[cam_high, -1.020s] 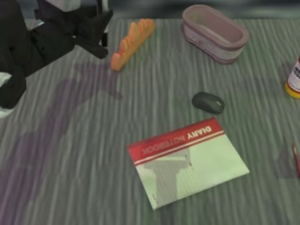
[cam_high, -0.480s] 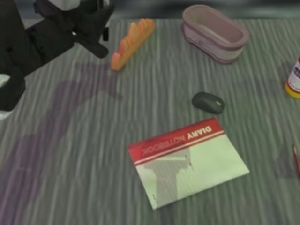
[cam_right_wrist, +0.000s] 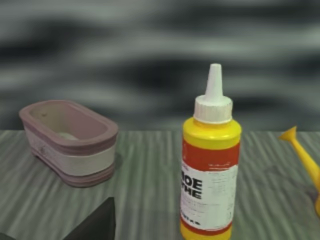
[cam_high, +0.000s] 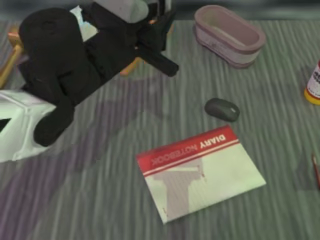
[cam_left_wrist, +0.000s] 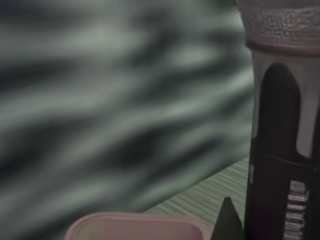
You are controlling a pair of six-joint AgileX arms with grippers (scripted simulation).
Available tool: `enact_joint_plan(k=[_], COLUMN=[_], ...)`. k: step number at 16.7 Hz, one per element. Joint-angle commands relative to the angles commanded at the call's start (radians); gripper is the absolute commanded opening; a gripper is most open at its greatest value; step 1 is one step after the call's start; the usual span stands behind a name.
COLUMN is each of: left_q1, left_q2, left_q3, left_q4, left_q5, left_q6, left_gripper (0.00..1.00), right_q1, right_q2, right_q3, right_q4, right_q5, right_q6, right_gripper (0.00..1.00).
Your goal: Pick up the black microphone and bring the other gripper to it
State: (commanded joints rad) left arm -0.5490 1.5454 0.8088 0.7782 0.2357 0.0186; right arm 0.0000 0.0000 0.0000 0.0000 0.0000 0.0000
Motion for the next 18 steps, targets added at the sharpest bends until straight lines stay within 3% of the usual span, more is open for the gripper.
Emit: enact_joint_plan(k=[2,4,15,18], left_q1=[-0.062,-0.082,-0.082,-0.082], left_q2=[-0.026,-0.037,-0.037,-0.037], left_q3=[-0.006,-0.008,-0.008,-0.008], left_q4=[-0.003,-0.004,-0.004,-0.004], left_q5=[-0.062,-0.082,-0.082,-0.082], left_q6=[-0.001,-0.001,-0.001,-0.001], left_gripper=[0.00,0.00,0.00,0.00], right_q1=[0.000,0.000,0.001,0.048], right_q2=[0.000,0.000,0.002,0.067], right_q3=[0.000,0.000,0.001,0.055], right_q4=[0.000,0.000,0.001,0.030], right_q5=[0.000,0.000,0.000,-0.007], right_q6=[0.000,0.000,0.000,-0.002], right_gripper=[1.00,1.00,1.00,1.00])
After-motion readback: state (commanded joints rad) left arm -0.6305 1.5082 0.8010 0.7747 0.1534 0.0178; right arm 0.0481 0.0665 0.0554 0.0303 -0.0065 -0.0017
